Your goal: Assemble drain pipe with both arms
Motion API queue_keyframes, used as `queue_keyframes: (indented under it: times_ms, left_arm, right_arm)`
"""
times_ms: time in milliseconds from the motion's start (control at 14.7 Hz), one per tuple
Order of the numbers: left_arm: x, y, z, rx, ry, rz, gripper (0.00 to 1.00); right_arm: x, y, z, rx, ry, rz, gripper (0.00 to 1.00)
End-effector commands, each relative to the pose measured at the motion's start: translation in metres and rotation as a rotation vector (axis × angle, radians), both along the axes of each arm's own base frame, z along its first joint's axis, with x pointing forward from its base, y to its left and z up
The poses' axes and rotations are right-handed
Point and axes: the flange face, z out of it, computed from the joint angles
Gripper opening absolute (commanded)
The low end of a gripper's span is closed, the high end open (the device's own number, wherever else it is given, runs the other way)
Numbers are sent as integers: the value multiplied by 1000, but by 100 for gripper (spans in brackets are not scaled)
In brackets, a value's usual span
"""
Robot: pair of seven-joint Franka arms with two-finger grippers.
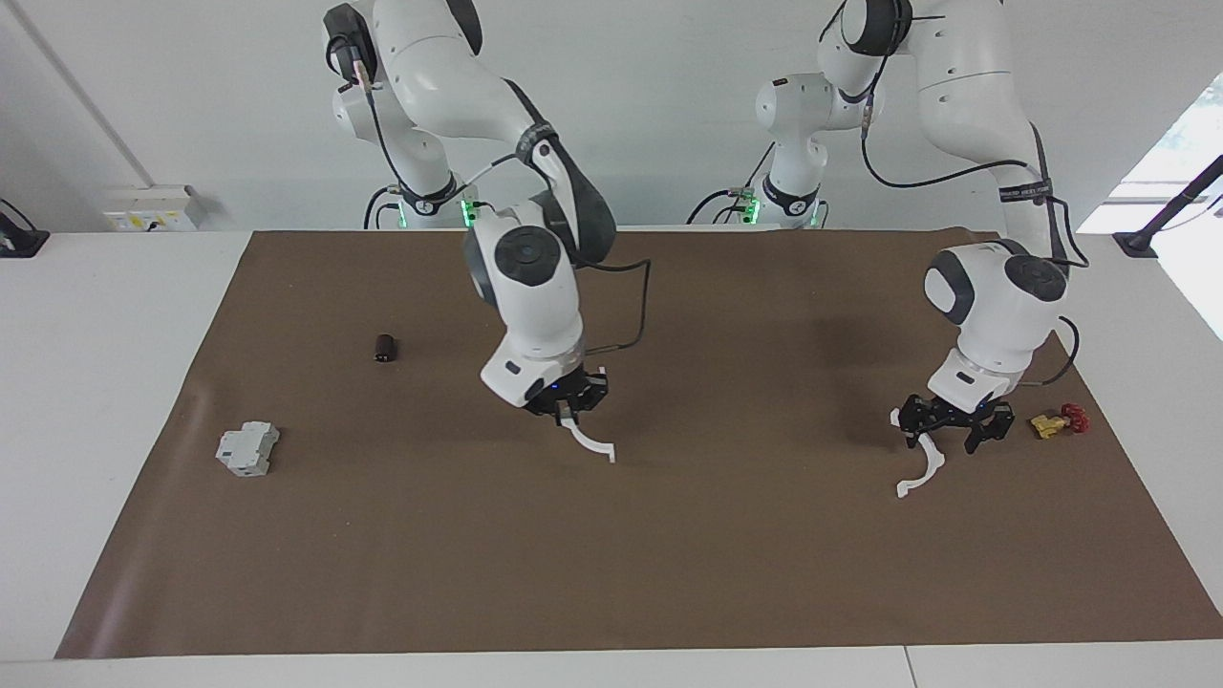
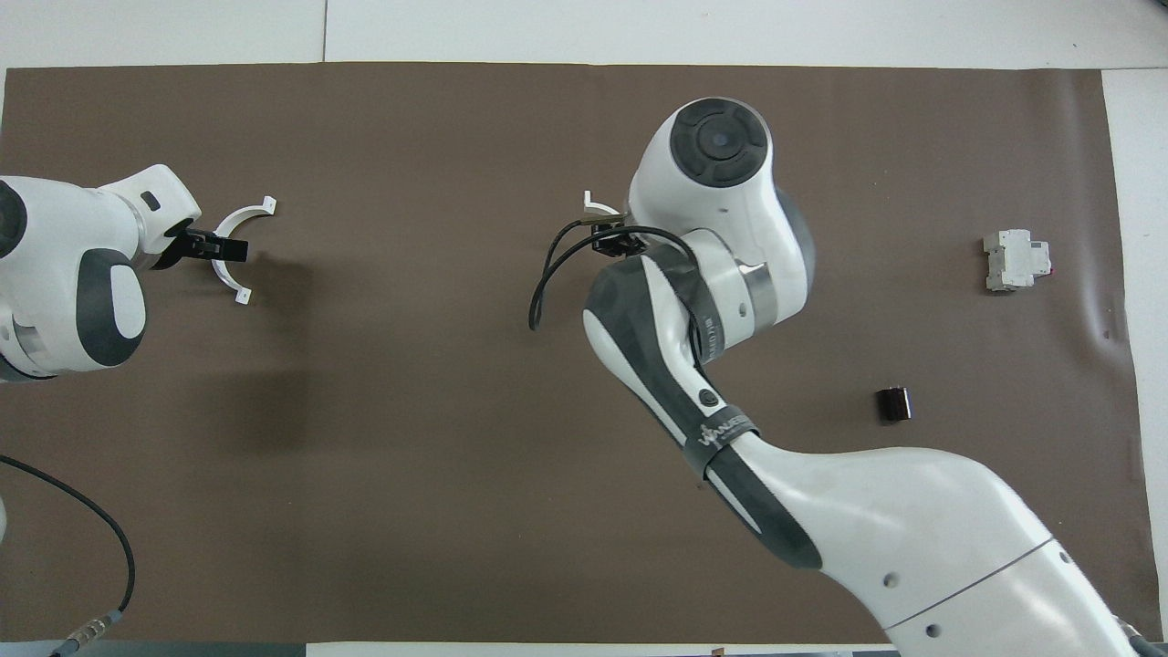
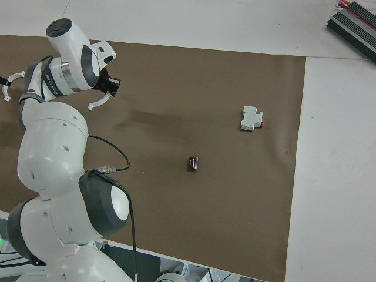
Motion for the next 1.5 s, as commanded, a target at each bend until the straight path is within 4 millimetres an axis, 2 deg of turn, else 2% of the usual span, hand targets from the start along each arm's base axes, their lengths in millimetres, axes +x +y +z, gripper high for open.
queue_keyframes:
  times_ms: [0, 68, 273, 341, 409, 682, 886, 1023, 1091, 1159, 1227, 1364, 1432]
  left_arm:
    - [6, 4, -4, 6, -20, -12, 91]
    - [6, 4, -4, 6, -20, -12, 87]
    - [6, 5, -7, 2, -17, 2, 57]
    - [6, 6, -6, -2, -19, 8, 34]
    - [7, 7, -6, 0, -27, 7, 0]
    - [11, 11, 1, 1, -67, 15, 0]
    - [14, 6, 31, -2, -59, 16, 0]
    - [18, -6, 50, -4, -11, 12, 0]
    - [21, -21, 60, -8, 13, 13, 0]
    - [25, -35, 70, -7, 29, 30, 0]
    - [29, -55, 78, 7, 37, 47, 0]
    - [27, -100, 81, 60, 30, 81, 0]
    - [21, -131, 80, 68, 28, 104, 0]
  right_arm:
    - [4, 1, -23, -1, -15, -17, 0]
    - [0, 5, -31, -4, -15, -8, 0]
    - [-6, -1, -56, -41, -36, 20, 0]
    - [-7, -1, -58, -43, -32, 22, 0]
    - [-9, 0, -60, -47, -28, 26, 0]
    - [-17, -1, -71, -47, -26, 30, 0]
    - [-20, -3, -77, -43, -36, 29, 0]
    - [-18, -1, -73, -39, -39, 30, 42]
    - [-15, 1, -64, -24, -43, 17, 70]
    - [-8, 3, -47, -19, -51, 14, 90]
    - [-2, 5, -29, -22, -49, 13, 100]
    - [7, -13, 13, -51, -28, 1, 100]
    - [9, -37, 39, -52, -27, -26, 100]
